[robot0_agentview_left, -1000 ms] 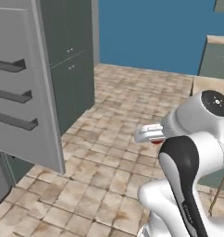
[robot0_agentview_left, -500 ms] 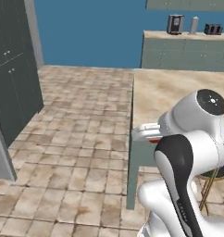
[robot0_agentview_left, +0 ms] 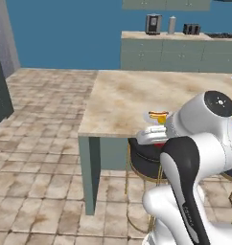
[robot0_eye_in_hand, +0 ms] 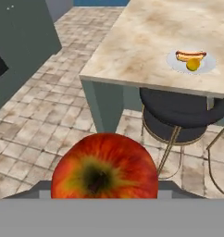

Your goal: Pick up the mango and apple from the fridge and place one fruit on each plate on the dining counter.

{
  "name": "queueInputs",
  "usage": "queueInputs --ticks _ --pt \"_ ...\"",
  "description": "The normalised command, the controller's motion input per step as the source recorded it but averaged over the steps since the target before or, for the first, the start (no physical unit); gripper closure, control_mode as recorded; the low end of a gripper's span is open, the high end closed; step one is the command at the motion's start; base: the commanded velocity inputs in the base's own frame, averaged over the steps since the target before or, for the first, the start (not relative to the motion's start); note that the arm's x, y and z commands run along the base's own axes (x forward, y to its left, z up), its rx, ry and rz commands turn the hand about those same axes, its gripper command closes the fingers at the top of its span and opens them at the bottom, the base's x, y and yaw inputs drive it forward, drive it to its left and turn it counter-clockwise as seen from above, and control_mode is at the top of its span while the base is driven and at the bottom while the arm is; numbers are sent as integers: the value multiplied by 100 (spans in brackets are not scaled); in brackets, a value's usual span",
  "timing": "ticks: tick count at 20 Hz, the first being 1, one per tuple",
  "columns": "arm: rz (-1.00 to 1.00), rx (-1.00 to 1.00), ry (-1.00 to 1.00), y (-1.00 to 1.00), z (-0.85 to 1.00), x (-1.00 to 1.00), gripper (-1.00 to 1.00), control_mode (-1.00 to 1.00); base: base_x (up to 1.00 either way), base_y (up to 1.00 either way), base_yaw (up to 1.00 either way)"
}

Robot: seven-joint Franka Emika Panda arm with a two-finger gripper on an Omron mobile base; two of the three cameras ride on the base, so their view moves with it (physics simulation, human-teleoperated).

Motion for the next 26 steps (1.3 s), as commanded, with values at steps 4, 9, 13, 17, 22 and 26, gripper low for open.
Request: queueInputs --ticks 4,9,13,17,22,26 --pt "0 0 0 0 0 0 100 100 0 -100 -15" --pt "0 0 0 0 0 0 100 100 12 -97 -40" --pt "0 0 0 0 0 0 100 100 21 -93 -43" --pt "0 0 0 0 0 0 100 100 39 -87 -32" --pt "0 0 0 0 0 0 100 100 65 -54 -11" --pt "0 0 0 0 0 0 100 100 79 -7 -5"
